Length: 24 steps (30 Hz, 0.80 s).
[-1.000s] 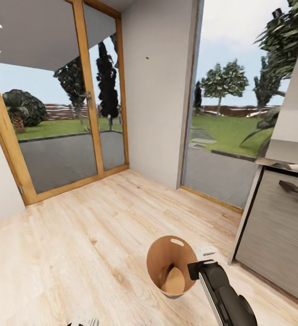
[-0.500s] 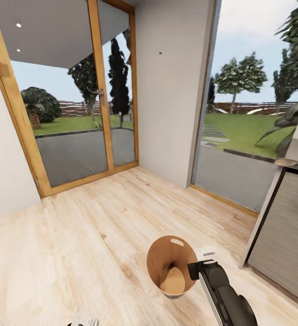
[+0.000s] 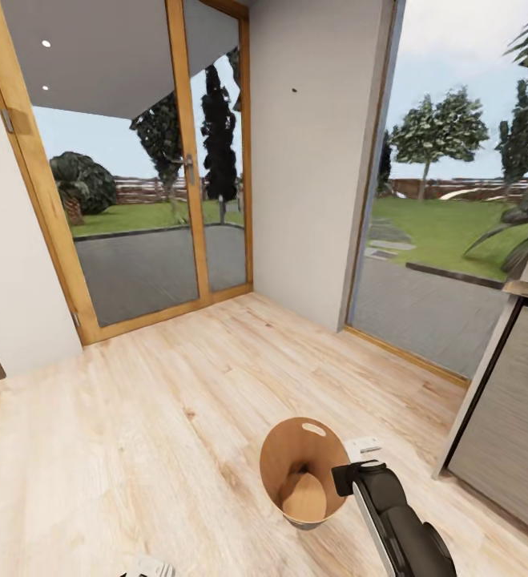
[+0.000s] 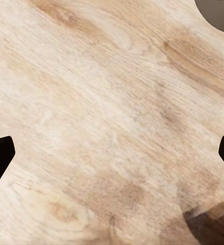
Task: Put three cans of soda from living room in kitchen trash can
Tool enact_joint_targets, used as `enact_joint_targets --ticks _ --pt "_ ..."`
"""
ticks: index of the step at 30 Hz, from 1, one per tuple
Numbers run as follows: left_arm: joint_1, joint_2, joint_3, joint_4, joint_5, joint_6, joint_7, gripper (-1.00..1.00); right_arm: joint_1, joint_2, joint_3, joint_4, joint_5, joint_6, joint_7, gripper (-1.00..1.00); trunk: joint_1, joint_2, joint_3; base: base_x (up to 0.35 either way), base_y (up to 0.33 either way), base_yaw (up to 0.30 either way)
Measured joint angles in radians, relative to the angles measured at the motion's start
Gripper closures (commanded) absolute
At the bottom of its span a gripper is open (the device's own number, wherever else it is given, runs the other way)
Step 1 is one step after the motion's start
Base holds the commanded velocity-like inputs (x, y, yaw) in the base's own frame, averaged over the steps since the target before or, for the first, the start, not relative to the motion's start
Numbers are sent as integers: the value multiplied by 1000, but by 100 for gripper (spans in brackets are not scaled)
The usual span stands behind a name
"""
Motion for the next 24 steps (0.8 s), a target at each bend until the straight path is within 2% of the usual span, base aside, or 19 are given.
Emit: enact_joint_targets --ticks 6,9,24 --pt "0 0 0 0 0 0 0 -100 0 1 -2 0 18 0 -1 100 0 0 0 0 0 115" --pt "0 -1 0 1 0 0 0 -100 0 5 -1 0 6 -2 0 100 0 0 0 0 0 221" --pt "0 0 0 0 0 0 0 -100 0 9 0 0 15 -2 -2 100 0 0 0 0 0 238"
